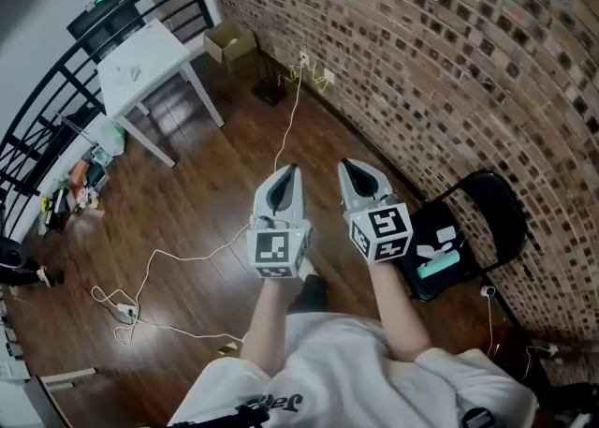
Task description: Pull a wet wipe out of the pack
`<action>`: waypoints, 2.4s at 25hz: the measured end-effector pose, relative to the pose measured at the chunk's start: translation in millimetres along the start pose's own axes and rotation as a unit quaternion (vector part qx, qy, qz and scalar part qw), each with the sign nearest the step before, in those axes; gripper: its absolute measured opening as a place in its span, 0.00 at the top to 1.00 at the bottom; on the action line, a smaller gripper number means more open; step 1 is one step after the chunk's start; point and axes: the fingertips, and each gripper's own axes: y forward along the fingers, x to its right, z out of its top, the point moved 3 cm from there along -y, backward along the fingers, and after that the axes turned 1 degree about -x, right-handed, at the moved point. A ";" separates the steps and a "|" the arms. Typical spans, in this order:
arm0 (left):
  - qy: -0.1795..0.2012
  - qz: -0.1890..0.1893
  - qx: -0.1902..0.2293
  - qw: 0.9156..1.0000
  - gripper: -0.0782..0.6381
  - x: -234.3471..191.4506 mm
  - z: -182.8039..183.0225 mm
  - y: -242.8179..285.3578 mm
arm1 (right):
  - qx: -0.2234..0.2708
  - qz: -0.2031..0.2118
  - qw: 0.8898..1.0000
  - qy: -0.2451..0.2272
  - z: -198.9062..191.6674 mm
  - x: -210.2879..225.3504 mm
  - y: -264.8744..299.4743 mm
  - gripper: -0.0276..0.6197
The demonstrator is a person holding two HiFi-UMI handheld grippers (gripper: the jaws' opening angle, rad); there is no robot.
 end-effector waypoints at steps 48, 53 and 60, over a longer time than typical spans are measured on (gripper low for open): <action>0.028 0.416 0.003 0.909 0.87 -736.0 16.8 169.3 | -0.017 0.438 0.898 -0.027 108.5 -319.5 765.8 0.97; 0.035 0.403 0.021 0.914 0.87 -848.4 45.7 157.5 | 0.009 0.422 0.906 -0.031 145.6 -392.8 849.1 0.97; -0.021 0.366 0.013 0.930 0.87 -940.3 25.2 165.6 | -0.017 0.433 0.901 -0.015 139.3 -449.0 908.0 0.97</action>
